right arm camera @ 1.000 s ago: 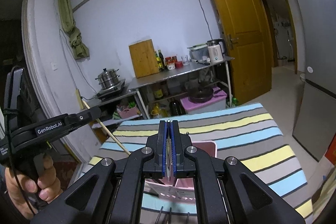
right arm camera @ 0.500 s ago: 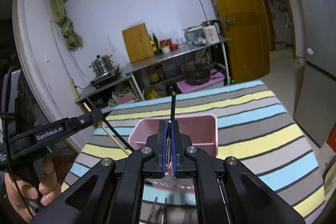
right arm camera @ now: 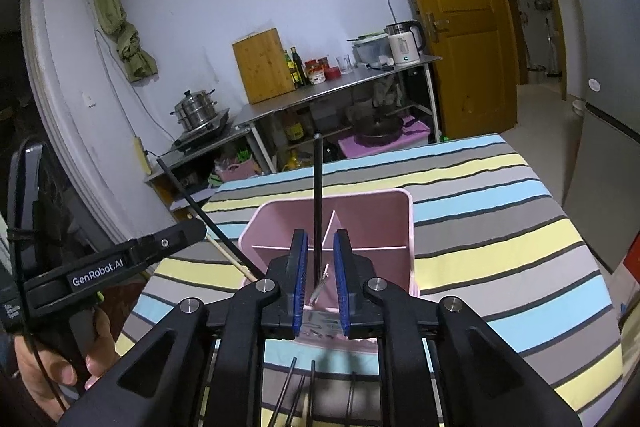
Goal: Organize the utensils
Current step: 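Lower the chopsticks into the basket compartments and open both tools, then move both open tools back toward the remaining chopsticks on the cloth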
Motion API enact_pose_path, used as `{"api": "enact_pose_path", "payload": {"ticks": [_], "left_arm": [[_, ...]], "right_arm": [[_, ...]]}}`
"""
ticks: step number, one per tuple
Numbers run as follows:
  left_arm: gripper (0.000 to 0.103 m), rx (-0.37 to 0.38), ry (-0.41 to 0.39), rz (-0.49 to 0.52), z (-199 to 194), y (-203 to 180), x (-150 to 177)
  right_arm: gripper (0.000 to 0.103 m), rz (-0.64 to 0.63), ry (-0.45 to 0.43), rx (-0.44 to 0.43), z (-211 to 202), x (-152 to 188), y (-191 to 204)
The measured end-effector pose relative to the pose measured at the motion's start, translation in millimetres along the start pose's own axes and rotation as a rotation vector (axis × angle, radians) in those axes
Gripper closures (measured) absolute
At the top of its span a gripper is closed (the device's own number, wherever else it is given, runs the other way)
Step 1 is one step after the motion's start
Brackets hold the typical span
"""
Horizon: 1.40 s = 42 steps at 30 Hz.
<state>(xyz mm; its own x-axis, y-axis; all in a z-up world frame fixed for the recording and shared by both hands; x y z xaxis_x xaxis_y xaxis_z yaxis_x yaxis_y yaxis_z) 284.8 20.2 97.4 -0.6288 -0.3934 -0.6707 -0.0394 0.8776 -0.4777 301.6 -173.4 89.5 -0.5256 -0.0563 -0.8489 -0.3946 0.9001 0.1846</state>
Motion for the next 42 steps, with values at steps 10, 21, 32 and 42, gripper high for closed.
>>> {"api": "enact_pose_path", "payload": {"ticks": [10, 21, 32, 42], "left_arm": [[0.065, 0.003, -0.038, 0.009, -33, 10, 17], [0.063, -0.034, -0.033, 0.060, -65, 23, 84], [0.063, -0.036, -0.008, 0.089, -92, 20, 144], [0.063, -0.028, 0.050, 0.129, -90, 13, 172]], "right_arm": [[0.089, -0.018, -0.036, 0.002, -38, 16, 2], [0.089, -0.021, -0.007, 0.028, -75, 73, 3], [0.089, -0.041, 0.053, 0.020, -100, 121, 14], [0.089, -0.037, 0.128, 0.026, -101, 146, 17]]}}
Point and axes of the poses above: each gripper's, at about its wrist camera, not at the fingertips, and z roughly the way its jaws point, y to its left, x to its underside, the point moved 4 cm from there along z, roughly the way its jaws point, and after that the axes turned 9 degrees about -z, right-handed, at the moved point
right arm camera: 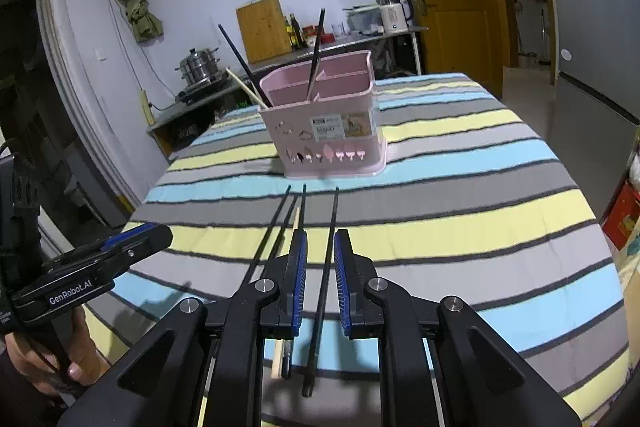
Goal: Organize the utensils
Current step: 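Move both open tools back toward the remaining chopsticks on the cloth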
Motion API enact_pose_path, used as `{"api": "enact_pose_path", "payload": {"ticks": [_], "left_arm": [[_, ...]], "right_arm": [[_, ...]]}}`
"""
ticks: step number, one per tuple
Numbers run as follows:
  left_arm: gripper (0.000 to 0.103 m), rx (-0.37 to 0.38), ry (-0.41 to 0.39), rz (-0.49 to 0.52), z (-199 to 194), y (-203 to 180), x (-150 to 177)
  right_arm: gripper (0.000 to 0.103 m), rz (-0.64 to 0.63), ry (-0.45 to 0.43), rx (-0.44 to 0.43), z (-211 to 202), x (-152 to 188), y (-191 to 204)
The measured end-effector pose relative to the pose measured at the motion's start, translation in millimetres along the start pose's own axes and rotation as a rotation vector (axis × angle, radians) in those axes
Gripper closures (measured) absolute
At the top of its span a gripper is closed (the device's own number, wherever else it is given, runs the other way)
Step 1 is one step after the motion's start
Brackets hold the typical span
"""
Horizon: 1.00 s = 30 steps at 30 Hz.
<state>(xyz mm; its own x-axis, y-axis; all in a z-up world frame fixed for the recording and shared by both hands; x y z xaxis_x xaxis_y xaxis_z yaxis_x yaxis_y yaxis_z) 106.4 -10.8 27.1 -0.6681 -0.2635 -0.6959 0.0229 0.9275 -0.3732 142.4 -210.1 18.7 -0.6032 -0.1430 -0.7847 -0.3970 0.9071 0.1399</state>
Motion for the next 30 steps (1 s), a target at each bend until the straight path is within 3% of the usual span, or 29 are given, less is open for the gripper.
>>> {"api": "enact_pose_path", "payload": {"ticks": [30], "left_arm": [[0.063, -0.047, 0.227, -0.034, 110, 28, -21]], "right_arm": [[0.089, -0.019, 0.211, -0.026, 113, -7, -4]]}}
Point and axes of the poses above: each gripper's, at about its wrist camera, not at the fingertips, and z roughly the way its jaws point, y to its left, x to its underside, the point moved 4 cm from there along z, roughly the way its jaws point, and after that the axes turned 9 degrees about -z, right-handed, at the moved point
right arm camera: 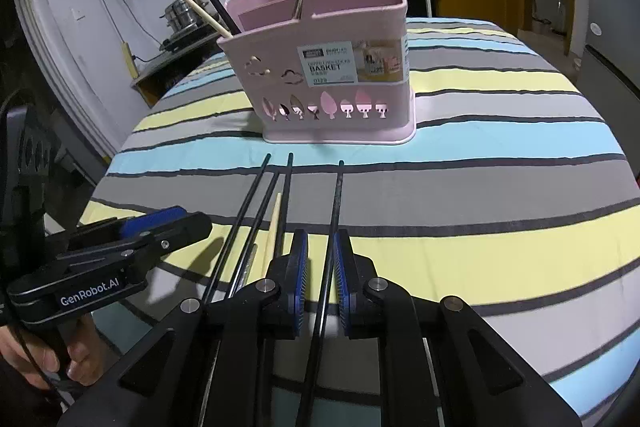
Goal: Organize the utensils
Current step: 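Move both open tools back toward the remaining chopsticks on the cloth, then grasp a black chopstick with the left tool while the right tool grasps another black chopstick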
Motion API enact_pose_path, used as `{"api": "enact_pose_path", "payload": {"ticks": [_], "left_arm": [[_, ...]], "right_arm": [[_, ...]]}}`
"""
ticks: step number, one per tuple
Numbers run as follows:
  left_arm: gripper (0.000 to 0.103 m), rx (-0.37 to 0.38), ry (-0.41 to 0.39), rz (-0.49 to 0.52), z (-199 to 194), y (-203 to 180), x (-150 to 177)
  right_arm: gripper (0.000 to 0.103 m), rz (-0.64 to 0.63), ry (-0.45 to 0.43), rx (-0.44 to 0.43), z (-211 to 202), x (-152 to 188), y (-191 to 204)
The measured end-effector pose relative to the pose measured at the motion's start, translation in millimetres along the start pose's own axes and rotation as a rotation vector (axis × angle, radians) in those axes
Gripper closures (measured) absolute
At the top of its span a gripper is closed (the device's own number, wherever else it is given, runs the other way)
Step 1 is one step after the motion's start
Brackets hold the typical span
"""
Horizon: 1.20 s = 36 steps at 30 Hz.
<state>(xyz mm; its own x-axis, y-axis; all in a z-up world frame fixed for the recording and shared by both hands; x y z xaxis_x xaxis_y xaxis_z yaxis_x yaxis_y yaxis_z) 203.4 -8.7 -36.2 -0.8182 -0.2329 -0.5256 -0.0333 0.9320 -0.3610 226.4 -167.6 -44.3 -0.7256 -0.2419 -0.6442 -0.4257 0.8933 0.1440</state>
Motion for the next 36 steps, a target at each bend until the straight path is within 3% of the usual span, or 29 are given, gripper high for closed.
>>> {"api": "enact_pose_path", "payload": {"ticks": [8, 12, 15, 18, 28, 36], "left_arm": [[0.065, -0.019, 0.033, 0.026, 21, -2, -3], [0.066, -0.034, 0.026, 0.058, 24, -6, -4], [0.076, -0.064, 0.016, 0.095, 25, -9, -4], [0.092, -0.084, 0.014, 0.121, 25, -10, -2], [0.095, -0.070, 0.043, 0.121, -1, 11, 25], [0.091, -0.055, 0.095, 0.082, 0, 12, 21]], "right_arm": [[0.090, 0.002, 0.049, -0.001, 21, 1, -5], [0.096, -0.005, 0.052, 0.012, 24, 1, -7], [0.096, 0.000, 0.054, 0.012, 23, 2, -9], [0.097, 0.015, 0.056, 0.009, 19, 5, -12], [0.097, 0.057, 0.068, 0.020, -3, 29, -24], [0.097, 0.001, 0.134, 0.049, 7, 17, -18]]}}
Point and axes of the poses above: each gripper's, at about its wrist camera, not at the fingertips, and z roughly the way its jaws point, y to its left, x to its underside, the point moved 4 cm from there along z, roughly the way its jaws point, and after that the axes turned 9 degrees about -z, right-handed, at the moved point
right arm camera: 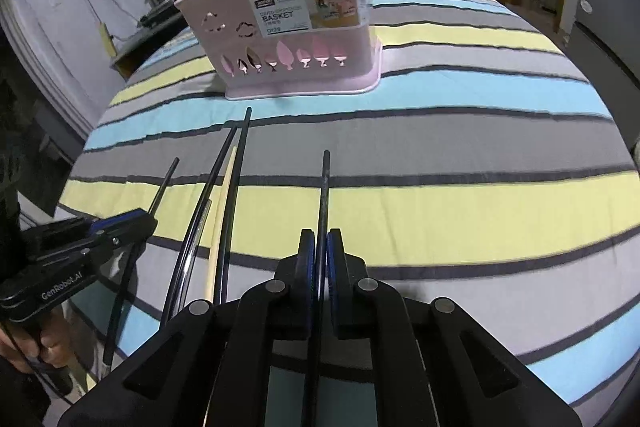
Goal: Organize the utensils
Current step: 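Grasp a black chopstick with the left tool while the right tool grasps another black chopstick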
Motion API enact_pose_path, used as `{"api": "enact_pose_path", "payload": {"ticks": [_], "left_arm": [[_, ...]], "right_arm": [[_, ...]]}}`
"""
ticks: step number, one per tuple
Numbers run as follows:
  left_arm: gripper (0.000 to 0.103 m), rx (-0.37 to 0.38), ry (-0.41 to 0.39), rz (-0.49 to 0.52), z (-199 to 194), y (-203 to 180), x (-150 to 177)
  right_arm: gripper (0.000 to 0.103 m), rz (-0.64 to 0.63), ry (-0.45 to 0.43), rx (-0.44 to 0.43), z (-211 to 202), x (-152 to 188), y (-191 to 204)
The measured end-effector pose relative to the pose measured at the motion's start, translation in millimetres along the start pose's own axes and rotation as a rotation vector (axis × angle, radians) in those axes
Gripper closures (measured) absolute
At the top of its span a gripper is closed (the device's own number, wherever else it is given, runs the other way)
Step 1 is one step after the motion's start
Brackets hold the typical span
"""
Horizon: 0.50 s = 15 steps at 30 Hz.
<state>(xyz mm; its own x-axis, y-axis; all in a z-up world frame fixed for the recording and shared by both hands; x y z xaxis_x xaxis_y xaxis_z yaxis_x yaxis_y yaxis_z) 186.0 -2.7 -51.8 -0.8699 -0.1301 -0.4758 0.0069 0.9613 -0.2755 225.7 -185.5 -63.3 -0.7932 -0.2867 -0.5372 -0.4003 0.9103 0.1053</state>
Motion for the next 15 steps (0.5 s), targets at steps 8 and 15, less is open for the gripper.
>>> {"api": "enact_pose_path", "payload": {"ticks": [8, 15], "left_arm": [[0.081, -0.039, 0.026, 0.067, 10, -13, -8], [0.096, -0.067, 0.030, 0.068, 10, -15, -13]], "right_arm": [[0.097, -0.019, 0.027, 0.002, 9, -12, 2], [0.098, 0.002, 0.003, -0.040, 2, -14, 0]]}}
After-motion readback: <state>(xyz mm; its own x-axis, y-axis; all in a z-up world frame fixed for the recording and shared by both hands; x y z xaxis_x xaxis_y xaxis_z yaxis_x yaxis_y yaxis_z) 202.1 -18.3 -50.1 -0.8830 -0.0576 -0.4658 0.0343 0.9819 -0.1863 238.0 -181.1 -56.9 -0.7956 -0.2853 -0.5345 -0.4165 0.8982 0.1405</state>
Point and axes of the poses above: each gripper's, at about its wrist camera, not at the fingertips, and z roughly the way its jaws point, y to its left, x to its underside, the point moved 4 cm from there along z, roughly the way its jaws point, and after that the axes turned 9 degrees about -z, right-handed, at the moved point
